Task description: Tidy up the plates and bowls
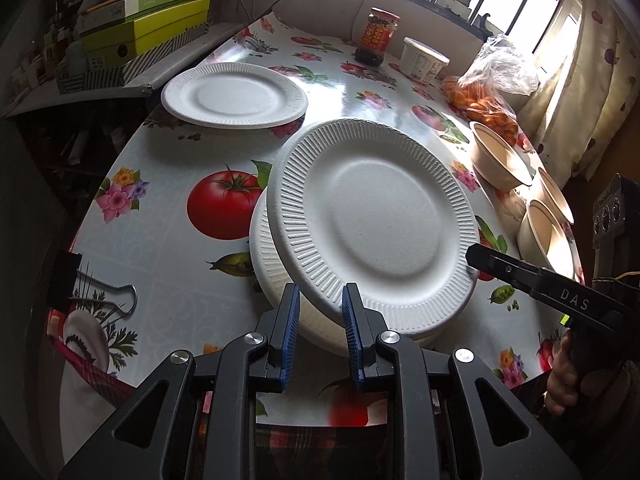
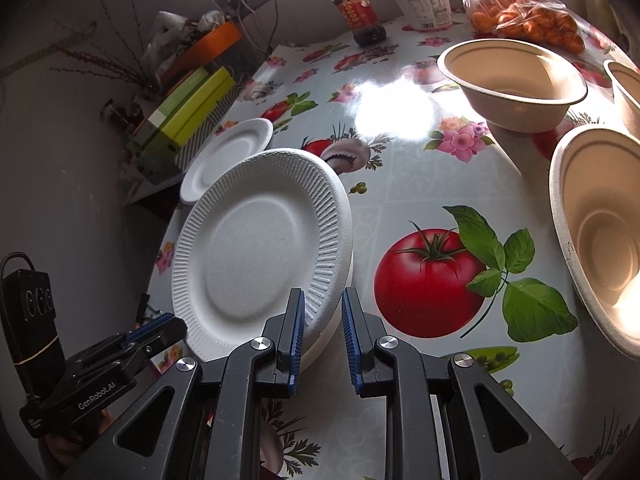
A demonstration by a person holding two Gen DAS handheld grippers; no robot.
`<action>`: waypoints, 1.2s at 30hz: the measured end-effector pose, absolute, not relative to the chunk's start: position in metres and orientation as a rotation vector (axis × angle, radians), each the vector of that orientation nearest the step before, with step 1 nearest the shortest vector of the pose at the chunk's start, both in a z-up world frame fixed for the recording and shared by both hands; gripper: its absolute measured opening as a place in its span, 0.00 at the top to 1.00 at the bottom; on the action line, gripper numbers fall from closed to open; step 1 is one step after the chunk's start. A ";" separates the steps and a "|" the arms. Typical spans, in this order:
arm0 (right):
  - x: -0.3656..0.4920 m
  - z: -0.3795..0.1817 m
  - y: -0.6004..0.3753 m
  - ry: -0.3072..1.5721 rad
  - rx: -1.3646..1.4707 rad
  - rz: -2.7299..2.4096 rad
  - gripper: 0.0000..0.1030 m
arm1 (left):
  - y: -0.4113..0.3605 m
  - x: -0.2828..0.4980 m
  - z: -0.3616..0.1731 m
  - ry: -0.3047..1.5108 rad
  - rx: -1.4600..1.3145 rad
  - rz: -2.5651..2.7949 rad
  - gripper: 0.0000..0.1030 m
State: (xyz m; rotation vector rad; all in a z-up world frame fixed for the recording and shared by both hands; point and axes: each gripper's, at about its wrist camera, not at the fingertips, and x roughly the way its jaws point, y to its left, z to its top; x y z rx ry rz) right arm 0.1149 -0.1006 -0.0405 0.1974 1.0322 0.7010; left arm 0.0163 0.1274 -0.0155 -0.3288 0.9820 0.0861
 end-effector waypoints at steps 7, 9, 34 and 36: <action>0.116 -0.044 -0.098 1.046 0.190 0.707 0.82 | 0.128 0.012 -0.015 0.977 -0.326 0.093 0.78; 0.116 -0.045 -0.099 1.046 0.188 0.707 0.82 | 0.128 0.012 -0.016 0.980 -0.326 0.094 0.78; 0.117 -0.049 -0.097 1.062 0.190 0.700 0.81 | 0.128 0.011 -0.023 0.998 -0.330 0.096 0.78; 0.117 -0.049 -0.098 1.062 0.190 0.700 0.81 | 0.128 0.010 -0.022 0.996 -0.333 0.099 0.78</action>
